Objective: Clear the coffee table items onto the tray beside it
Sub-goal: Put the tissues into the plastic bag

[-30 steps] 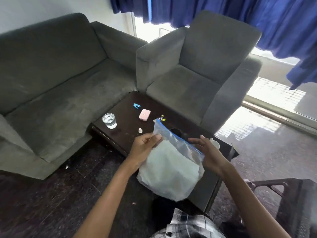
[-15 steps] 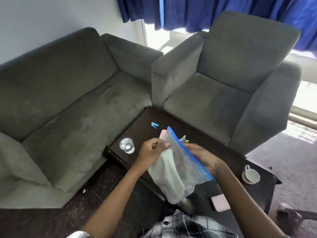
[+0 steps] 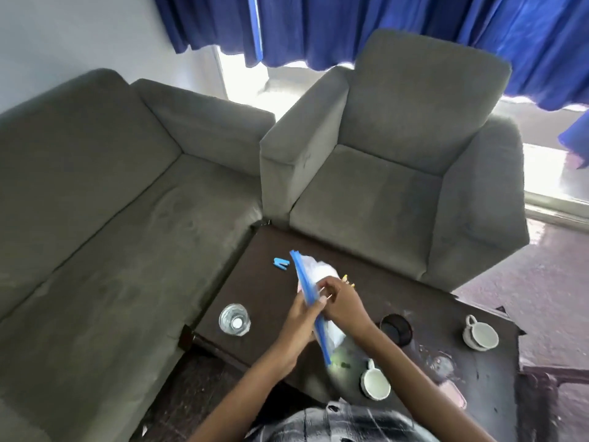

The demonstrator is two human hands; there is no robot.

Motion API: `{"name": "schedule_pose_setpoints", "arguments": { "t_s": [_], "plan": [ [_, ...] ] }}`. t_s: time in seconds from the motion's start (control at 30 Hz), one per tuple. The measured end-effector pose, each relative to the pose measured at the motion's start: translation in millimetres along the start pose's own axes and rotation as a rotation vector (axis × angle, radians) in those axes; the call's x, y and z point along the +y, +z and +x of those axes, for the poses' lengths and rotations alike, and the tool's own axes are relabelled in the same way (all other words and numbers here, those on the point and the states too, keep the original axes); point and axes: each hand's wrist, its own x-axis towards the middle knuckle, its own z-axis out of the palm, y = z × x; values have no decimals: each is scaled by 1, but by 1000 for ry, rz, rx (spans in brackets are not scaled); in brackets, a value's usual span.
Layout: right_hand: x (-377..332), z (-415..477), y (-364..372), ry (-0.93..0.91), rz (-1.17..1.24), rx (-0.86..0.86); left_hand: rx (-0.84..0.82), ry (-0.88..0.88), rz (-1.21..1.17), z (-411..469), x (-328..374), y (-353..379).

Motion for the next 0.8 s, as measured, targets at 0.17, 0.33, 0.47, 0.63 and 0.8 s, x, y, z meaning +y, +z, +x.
{"name": "schedule_pose_setpoints", "arguments": {
  "t_s": [0.17, 0.33, 0.47, 0.63, 0.8],
  "plan": [
    [-12, 21, 10, 138, 110, 168, 3, 9, 139, 35, 24, -45],
    [-11, 22, -1, 239, 146, 355, 4, 10, 238, 57, 38, -81],
    [-1, 13, -1, 305, 184, 486, -15, -16, 231, 64, 44, -85],
    [-4, 6, 7, 182, -68, 557, -78, 8, 310, 60, 46, -79],
    [-7, 0, 4, 90, -84, 506, -111, 39, 392, 59, 47, -73]
  ]
}}
